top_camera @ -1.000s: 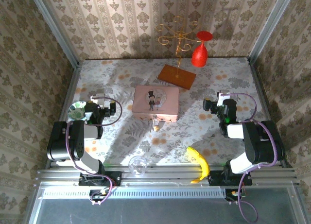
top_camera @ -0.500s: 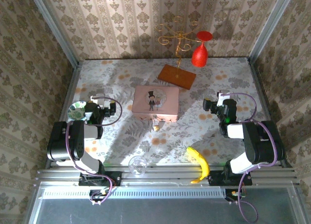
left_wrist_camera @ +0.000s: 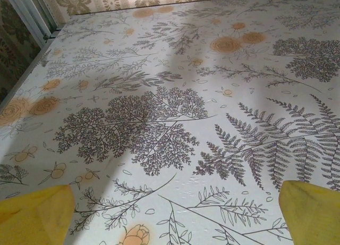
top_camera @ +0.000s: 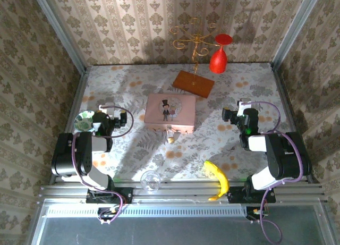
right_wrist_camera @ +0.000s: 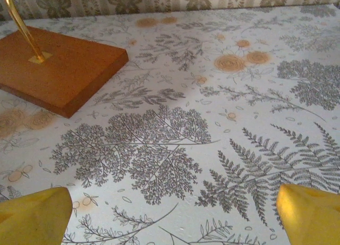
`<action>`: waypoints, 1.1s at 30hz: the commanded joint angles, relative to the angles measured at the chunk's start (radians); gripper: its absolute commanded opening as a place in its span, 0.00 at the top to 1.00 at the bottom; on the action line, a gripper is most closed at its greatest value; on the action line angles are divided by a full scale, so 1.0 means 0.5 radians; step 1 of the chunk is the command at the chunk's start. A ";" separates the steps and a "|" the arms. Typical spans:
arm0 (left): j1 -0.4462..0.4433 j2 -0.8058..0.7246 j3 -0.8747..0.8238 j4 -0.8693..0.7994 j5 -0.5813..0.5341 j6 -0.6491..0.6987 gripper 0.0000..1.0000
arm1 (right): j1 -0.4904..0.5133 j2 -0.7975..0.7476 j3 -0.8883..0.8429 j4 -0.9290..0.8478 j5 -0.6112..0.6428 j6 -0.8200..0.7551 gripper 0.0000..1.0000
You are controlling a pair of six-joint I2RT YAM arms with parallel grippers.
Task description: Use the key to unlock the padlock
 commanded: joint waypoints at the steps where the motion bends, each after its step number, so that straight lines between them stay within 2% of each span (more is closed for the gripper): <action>1: 0.014 -0.138 0.034 -0.053 0.023 -0.001 0.00 | 0.018 -0.114 0.072 -0.134 0.147 0.003 0.00; 5: -0.006 -0.321 0.042 -0.226 -0.049 0.009 0.00 | 0.018 -0.285 0.118 -0.385 0.261 0.067 0.00; 8: -0.046 -0.481 0.065 -0.382 -0.149 0.010 0.00 | 0.018 -0.424 0.287 -0.853 0.355 0.261 0.00; 11: -0.069 -0.677 0.132 -0.637 -0.228 -0.146 0.00 | 0.037 -0.516 0.504 -1.348 0.378 0.502 0.00; 14: -0.083 -0.840 0.233 -0.950 -0.197 -0.304 0.00 | 0.120 -0.595 0.636 -1.688 0.471 0.786 0.00; 17: -0.103 -0.989 0.266 -1.162 -0.232 -0.552 0.00 | 0.260 -0.691 0.660 -1.811 0.454 0.969 0.00; 23: -0.217 -1.186 0.193 -1.350 -0.216 -1.013 0.00 | 0.536 -0.723 0.804 -2.053 0.302 1.187 0.03; 28: -0.464 -1.170 0.172 -1.457 -0.224 -1.163 0.00 | 0.764 -0.642 0.863 -2.104 0.189 1.269 0.13; 33: -0.714 -1.036 0.205 -1.441 -0.216 -1.208 0.00 | 0.892 -0.456 0.893 -2.005 -0.012 1.367 0.20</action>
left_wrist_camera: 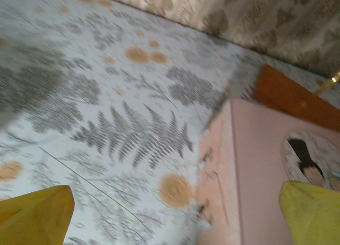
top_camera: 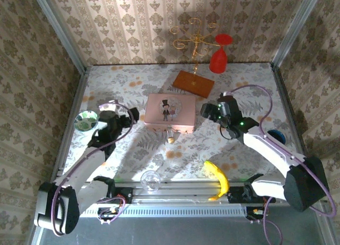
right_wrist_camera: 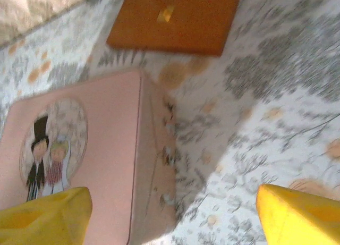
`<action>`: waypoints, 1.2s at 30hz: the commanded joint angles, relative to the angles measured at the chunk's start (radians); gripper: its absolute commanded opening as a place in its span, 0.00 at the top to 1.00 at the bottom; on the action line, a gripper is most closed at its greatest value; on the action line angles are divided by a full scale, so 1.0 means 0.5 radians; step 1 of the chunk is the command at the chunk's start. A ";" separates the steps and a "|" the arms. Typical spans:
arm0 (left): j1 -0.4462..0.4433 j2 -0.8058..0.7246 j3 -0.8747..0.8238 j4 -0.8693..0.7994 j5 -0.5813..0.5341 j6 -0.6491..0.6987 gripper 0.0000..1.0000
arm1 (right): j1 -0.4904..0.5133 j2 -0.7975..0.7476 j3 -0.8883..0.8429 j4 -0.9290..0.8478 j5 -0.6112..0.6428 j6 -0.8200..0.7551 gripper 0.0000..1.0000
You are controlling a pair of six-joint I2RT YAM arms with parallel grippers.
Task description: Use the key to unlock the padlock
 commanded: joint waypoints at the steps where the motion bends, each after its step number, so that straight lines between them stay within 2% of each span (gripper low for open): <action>1: -0.121 0.092 0.022 -0.036 -0.001 -0.114 0.00 | 0.071 0.144 0.088 -0.007 -0.172 0.113 0.21; 3: -0.184 0.167 0.031 0.004 0.009 -0.125 0.00 | 0.120 0.247 0.142 0.016 -0.210 0.107 0.24; 8: -0.258 0.372 0.048 0.153 0.087 -0.161 0.20 | 0.184 0.524 0.308 0.004 -0.265 0.079 0.35; 15: -0.258 0.572 0.104 0.277 0.175 -0.173 0.25 | 0.191 0.768 0.473 -0.021 -0.273 0.068 0.44; 16: -0.319 0.598 0.116 0.288 0.190 -0.167 0.26 | 0.189 0.797 0.493 -0.029 -0.270 0.064 0.44; 25: -0.417 0.760 0.183 0.364 0.250 -0.157 0.41 | 0.188 1.024 0.725 -0.061 -0.286 -0.032 0.47; 36: -0.457 0.888 0.256 0.463 0.281 -0.200 0.44 | 0.104 1.275 1.119 -0.219 -0.328 -0.219 0.49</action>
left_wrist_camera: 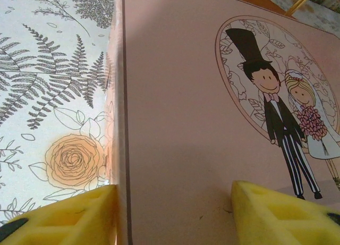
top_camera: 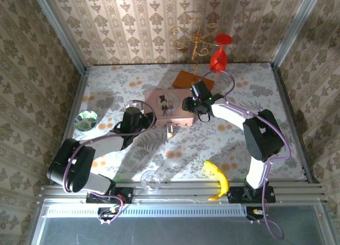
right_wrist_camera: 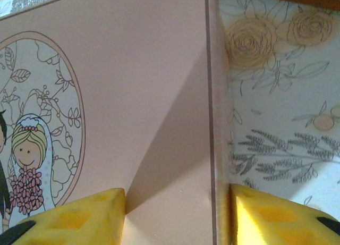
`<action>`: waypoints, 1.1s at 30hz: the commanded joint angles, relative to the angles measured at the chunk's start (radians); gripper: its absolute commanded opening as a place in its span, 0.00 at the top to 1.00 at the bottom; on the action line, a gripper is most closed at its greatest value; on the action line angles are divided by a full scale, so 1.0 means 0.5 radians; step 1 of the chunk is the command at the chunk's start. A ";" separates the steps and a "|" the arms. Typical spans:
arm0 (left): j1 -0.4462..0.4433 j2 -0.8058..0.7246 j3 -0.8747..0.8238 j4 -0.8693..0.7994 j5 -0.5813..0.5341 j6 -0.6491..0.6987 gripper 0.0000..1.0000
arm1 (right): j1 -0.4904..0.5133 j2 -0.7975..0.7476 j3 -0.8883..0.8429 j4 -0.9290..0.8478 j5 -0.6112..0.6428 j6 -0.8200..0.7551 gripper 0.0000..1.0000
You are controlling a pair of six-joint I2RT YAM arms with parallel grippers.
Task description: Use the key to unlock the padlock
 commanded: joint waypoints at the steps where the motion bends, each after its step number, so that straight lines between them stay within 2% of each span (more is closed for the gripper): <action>1: -0.071 0.046 0.074 0.081 0.170 -0.018 0.44 | -0.009 0.092 0.181 -0.024 -0.092 -0.115 0.49; 9: -0.084 0.054 0.072 0.113 0.138 -0.067 0.44 | -0.106 0.196 0.353 -0.155 -0.133 -0.204 0.46; 12: -0.083 0.024 0.060 0.082 0.099 -0.076 0.44 | -0.127 0.129 0.367 -0.241 -0.051 -0.257 0.41; 18: -0.079 -0.146 0.036 -0.033 -0.031 -0.061 0.35 | -0.155 -0.160 0.266 -0.443 0.226 -0.336 0.33; 22: -0.074 -0.296 0.015 -0.121 -0.139 -0.028 0.31 | -0.152 -0.437 0.037 -0.628 0.416 -0.246 0.33; 27: -0.071 -0.442 -0.011 -0.202 -0.224 0.001 0.26 | -0.141 -0.885 -0.409 -0.915 0.629 -0.007 0.39; 33: -0.068 -0.482 0.001 -0.244 -0.234 0.041 0.24 | -0.140 -1.441 -0.913 -1.185 0.660 0.378 0.47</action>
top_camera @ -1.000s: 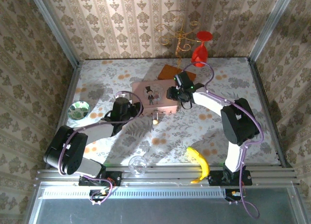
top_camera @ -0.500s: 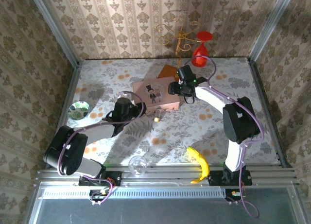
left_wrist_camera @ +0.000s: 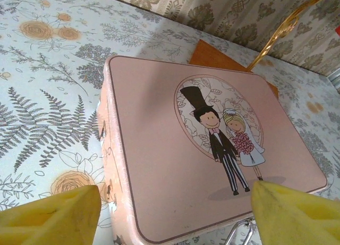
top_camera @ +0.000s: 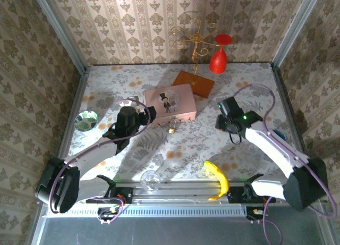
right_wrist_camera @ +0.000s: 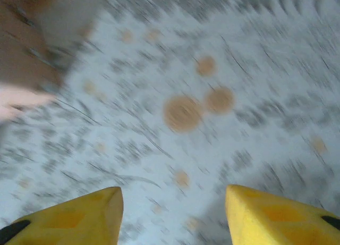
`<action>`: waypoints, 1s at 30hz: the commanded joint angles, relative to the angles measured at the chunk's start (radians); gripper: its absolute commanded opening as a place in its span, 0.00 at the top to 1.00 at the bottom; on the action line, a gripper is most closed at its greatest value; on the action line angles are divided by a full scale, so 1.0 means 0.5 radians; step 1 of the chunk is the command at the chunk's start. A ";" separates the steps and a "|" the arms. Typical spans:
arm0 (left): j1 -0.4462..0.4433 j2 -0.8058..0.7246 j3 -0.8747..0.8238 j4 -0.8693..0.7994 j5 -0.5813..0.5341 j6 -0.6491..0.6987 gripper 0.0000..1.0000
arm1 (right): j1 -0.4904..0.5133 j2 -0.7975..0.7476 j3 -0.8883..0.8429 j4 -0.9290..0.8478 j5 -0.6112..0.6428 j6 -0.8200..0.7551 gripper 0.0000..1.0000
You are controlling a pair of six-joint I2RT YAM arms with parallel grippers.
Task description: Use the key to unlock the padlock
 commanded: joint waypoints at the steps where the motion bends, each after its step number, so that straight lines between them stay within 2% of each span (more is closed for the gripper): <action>1: -0.001 -0.028 -0.004 -0.087 -0.045 0.061 0.24 | 0.000 -0.207 -0.197 -0.275 0.111 0.319 0.48; 5: -0.001 -0.011 0.006 -0.093 -0.031 0.056 0.24 | -0.023 -0.335 -0.388 -0.300 0.125 0.446 0.49; 11: -0.001 -0.004 0.009 -0.107 -0.018 0.047 0.23 | -0.173 -0.296 -0.541 -0.158 0.091 0.498 0.53; 19: -0.001 0.005 0.005 -0.112 -0.028 0.042 0.23 | -0.464 -0.284 -0.797 0.307 -0.303 0.489 0.59; 30: -0.001 0.021 0.027 -0.113 -0.025 0.050 0.22 | -0.544 -0.132 -0.801 0.400 -0.454 0.416 0.63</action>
